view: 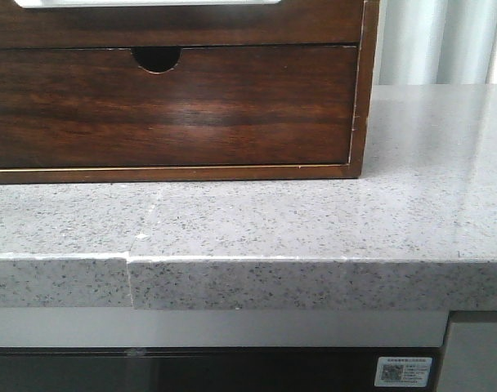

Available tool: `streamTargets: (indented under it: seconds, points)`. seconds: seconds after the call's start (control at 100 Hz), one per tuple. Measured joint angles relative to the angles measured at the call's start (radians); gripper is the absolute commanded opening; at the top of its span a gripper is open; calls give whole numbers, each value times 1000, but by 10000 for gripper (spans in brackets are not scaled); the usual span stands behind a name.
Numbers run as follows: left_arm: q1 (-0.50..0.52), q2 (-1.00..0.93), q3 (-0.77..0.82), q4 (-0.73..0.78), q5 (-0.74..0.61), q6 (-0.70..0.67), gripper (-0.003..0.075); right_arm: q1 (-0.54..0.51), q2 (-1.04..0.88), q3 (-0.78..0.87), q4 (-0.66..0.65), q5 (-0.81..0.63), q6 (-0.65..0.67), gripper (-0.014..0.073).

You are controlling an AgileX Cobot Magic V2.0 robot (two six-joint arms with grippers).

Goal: Put scissors in drawer with both arms
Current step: 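Move the left gripper toward the white drawer handle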

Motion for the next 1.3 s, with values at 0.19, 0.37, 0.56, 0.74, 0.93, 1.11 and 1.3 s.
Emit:
streamTargets:
  seconds: [0.19, 0.37, 0.56, 0.74, 0.93, 1.11, 1.3]
  points:
    - [0, 160, -200, -1, 154, 0, -20, 0, 173, -181, -21, 165, 0, -69]
    - [0, 269, -278, 1, 182, 0, -20, 0, 292, -278, -23, 233, 0, -69]
    - [0, 288, -282, 3, 201, 0, -20, 0, 330, -283, -25, 233, 0, -69]
    - [0, 291, -284, 3, 205, 0, -20, 0, 331, -283, -25, 233, 0, -69]
    - [0, 291, -284, 3, 205, 0, -20, 0, 331, -283, -25, 233, 0, -69]
    - [0, 291, -284, 26, 205, 0, 73, 0, 331, -283, -25, 231, 0, 69]
    - [0, 291, -284, 134, 205, 0, 480, 0, 331, -283, -37, 197, 0, 440]
